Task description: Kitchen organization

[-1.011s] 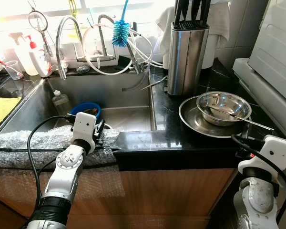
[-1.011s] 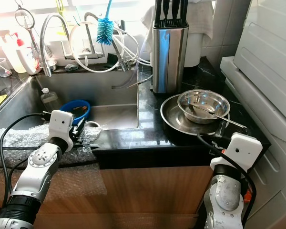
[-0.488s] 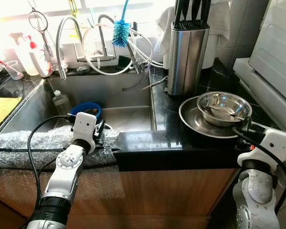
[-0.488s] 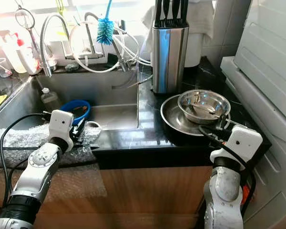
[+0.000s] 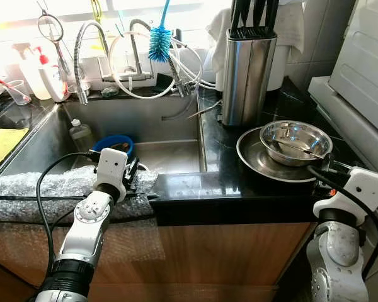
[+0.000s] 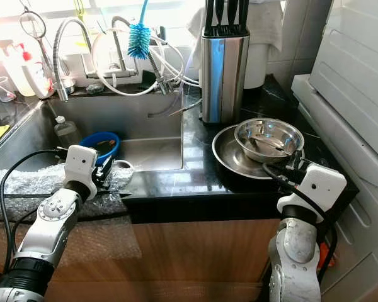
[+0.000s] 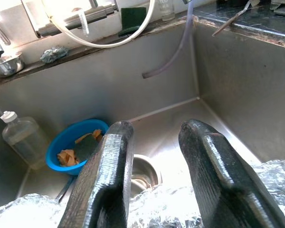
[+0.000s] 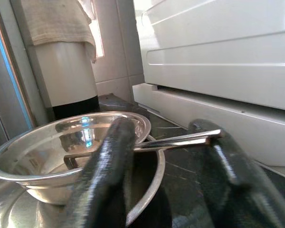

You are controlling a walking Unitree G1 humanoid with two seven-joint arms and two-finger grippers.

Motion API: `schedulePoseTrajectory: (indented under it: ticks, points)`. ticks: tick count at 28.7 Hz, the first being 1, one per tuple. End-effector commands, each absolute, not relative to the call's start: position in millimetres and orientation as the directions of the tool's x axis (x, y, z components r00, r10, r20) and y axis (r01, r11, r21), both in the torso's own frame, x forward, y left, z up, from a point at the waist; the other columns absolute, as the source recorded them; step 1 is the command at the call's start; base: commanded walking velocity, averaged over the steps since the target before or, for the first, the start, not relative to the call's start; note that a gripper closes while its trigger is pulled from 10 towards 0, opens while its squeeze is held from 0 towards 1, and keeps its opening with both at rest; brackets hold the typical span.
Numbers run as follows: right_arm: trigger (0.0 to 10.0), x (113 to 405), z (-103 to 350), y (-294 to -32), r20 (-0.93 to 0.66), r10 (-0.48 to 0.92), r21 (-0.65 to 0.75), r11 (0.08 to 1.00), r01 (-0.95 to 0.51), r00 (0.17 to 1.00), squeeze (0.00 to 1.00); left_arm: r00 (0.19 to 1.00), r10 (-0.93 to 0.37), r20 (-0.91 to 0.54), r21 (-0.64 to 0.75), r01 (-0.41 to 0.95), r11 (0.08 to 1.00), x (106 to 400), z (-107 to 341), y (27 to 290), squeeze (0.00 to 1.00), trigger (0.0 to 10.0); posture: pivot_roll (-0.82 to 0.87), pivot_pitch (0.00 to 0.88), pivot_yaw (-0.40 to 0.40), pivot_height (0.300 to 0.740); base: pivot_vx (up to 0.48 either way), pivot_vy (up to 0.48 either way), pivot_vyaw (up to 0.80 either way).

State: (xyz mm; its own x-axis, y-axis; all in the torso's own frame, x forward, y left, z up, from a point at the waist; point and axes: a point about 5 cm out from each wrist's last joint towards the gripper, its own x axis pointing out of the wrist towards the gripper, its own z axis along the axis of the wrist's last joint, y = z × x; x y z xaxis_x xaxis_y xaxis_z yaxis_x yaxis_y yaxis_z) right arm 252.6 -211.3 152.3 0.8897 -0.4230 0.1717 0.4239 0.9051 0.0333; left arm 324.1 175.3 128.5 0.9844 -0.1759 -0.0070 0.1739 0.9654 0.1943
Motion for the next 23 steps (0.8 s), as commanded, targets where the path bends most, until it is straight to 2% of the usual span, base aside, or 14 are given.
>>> schedulePoseTrajectory:
  ticks: [1, 14, 17, 19, 20, 23]
  points:
    - [0.1, 255.6, 154.9, -210.1, 0.182, -0.422, 0.048, 0.906, 0.421, 0.888, 0.0, 0.982, -0.186, -0.037, 0.208, 0.19, 0.959, 323.5, 122.8, 172.4, 0.0, 10.0, -0.09, 0.0, 0.079, 0.74, 0.0, 0.0, 0.0]
    - [0.2, 257.0, 155.2, -210.2, 0.184, -0.422, 0.051, 0.906, 0.42, 0.888, 0.0, 0.982, -0.186, -0.038, 0.21, 0.19, 0.959, 323.6, 123.1, 172.9, 0.0, 10.0, -0.09, 0.0, 0.084, 0.74, 0.0, 0.0, 0.0]
    - [0.0, 258.4, 155.9, -208.9, 0.188, -0.414, 0.052, 0.91, 0.412, 0.891, 0.0, 0.982, -0.184, -0.038, 0.211, 0.188, 0.959, 323.9, 123.2, 172.9, 0.0, 10.0, -0.09, 0.0, 0.084, 0.74, 0.0, 0.0, 0.0]
    - [0.5, 259.5, 157.6, -207.0, 0.199, -0.398, 0.044, 0.916, 0.398, 0.896, 0.0, 0.982, -0.183, -0.037, 0.212, 0.187, 0.959, 323.9, 123.2, 173.1, 0.0, 10.0, -0.09, 0.0, 0.083, 0.74, 0.0, 0.0, 0.0]
    - [0.0, 260.2, 158.7, -205.5, 0.203, -0.389, 0.042, 0.92, 0.389, 0.898, 0.0, 0.983, -0.182, -0.038, 0.212, 0.186, 0.959, 324.0, 123.2, 173.4, 0.0, 10.0, -0.09, 0.0, 0.083, 0.74, 0.0, 0.0, 0.0]
    - [0.0, 261.0, 159.9, -203.8, 0.208, -0.379, 0.046, 0.925, 0.378, 0.902, 0.0, 0.983, -0.18, -0.037, 0.212, 0.184, 0.96, 324.0, 123.2, 173.6, 0.0, 10.0, -0.09, 0.0, 0.082, 0.74, 0.0, 0.0, 0.0]
